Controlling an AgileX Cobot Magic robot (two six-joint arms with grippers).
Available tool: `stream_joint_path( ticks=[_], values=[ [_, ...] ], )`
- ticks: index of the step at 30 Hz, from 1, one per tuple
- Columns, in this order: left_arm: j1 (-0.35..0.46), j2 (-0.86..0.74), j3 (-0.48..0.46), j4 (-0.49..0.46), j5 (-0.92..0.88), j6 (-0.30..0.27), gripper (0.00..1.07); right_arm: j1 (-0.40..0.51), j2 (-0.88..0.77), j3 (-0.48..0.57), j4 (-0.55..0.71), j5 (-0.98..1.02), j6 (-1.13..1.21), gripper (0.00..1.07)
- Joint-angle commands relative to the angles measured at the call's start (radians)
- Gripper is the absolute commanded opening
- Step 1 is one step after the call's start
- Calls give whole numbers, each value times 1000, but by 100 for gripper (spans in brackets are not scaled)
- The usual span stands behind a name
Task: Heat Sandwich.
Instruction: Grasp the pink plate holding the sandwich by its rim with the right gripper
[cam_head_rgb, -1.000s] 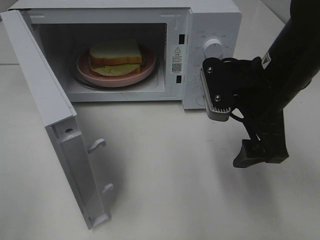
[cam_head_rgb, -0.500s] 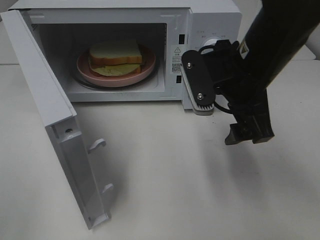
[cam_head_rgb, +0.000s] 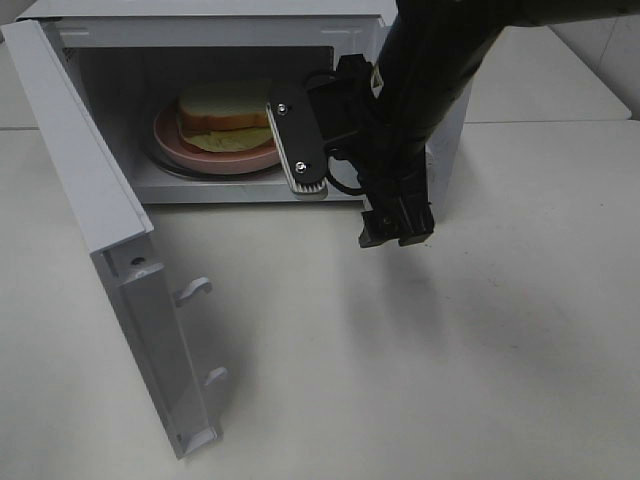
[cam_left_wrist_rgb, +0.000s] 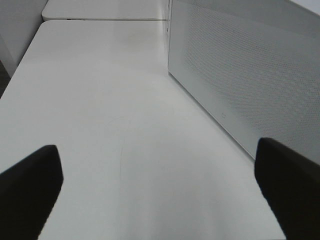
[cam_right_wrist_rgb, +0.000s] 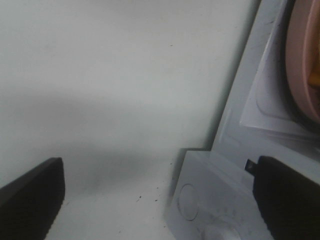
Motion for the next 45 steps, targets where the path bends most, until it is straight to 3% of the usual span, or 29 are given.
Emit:
stream_joint_path(
  ticks=[1, 19, 45],
  values=[
    [0, -27, 3, 1, 1, 0, 101, 4, 32, -35, -7, -15, -8, 96],
    [0, -27, 3, 1, 1, 0, 101, 4, 283, -300, -2, -143, -12, 92],
    [0, -27, 3, 1, 1, 0, 101, -49, 562, -623, 60, -142, -30, 87]
  ],
)
